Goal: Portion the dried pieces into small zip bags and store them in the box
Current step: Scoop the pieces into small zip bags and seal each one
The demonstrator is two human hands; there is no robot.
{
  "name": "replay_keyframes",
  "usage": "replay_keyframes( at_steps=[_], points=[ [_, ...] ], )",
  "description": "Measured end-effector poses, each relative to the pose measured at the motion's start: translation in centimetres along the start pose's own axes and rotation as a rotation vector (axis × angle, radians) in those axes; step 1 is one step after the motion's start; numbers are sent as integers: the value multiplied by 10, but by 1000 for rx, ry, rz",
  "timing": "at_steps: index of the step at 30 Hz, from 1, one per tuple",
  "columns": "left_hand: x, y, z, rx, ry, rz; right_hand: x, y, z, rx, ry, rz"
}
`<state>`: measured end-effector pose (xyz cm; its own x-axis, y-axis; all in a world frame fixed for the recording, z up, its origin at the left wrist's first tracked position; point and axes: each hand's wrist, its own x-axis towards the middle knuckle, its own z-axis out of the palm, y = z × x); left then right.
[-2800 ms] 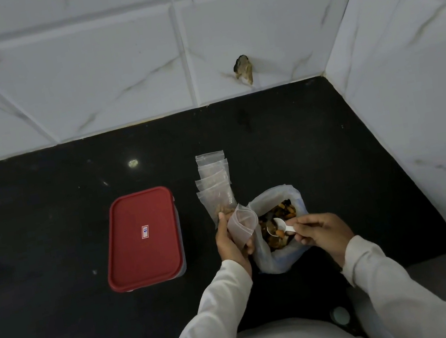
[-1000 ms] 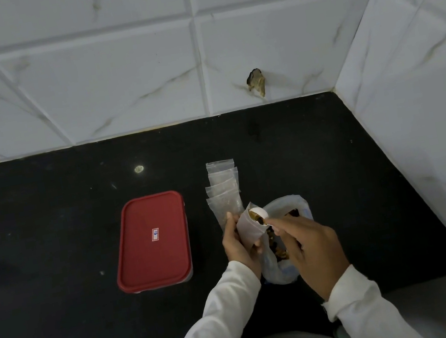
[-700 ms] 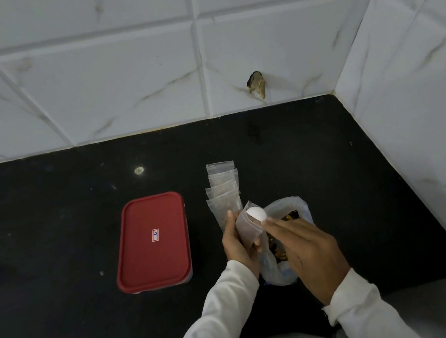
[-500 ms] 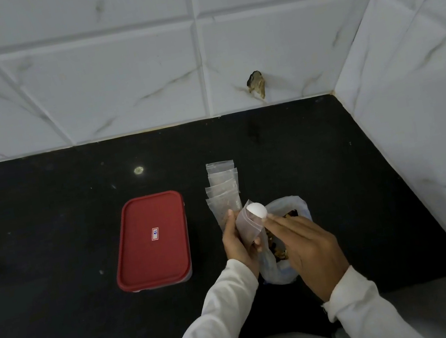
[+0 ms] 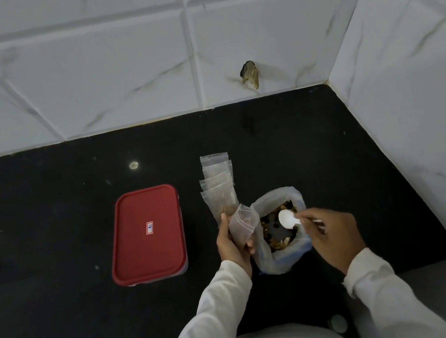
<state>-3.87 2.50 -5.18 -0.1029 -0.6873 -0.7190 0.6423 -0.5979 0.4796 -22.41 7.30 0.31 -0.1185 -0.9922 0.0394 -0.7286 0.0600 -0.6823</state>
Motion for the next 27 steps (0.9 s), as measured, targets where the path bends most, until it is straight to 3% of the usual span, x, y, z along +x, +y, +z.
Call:
replay_keyframes(
  at_steps=[3, 5, 7, 12, 21, 27],
  points=[
    [2, -3, -3, 2, 34, -32, 3, 8, 15, -90, -107, 33],
    [1, -4, -2, 8, 53, -34, 10, 11, 24, -231, -374, 122],
    [2, -6, 0, 18, 66, -28, 10, 14, 32, -240, -478, 148],
    [5, -12, 3, 41, 66, -14, 1, 9, 34, -70, -303, 48],
    [8, -11, 4, 10, 94, -10, 17, 7, 35, 175, -409, 321],
    [8, -5, 2, 10, 85, 21, 19, 11, 22, 254, -394, 364]
  ],
)
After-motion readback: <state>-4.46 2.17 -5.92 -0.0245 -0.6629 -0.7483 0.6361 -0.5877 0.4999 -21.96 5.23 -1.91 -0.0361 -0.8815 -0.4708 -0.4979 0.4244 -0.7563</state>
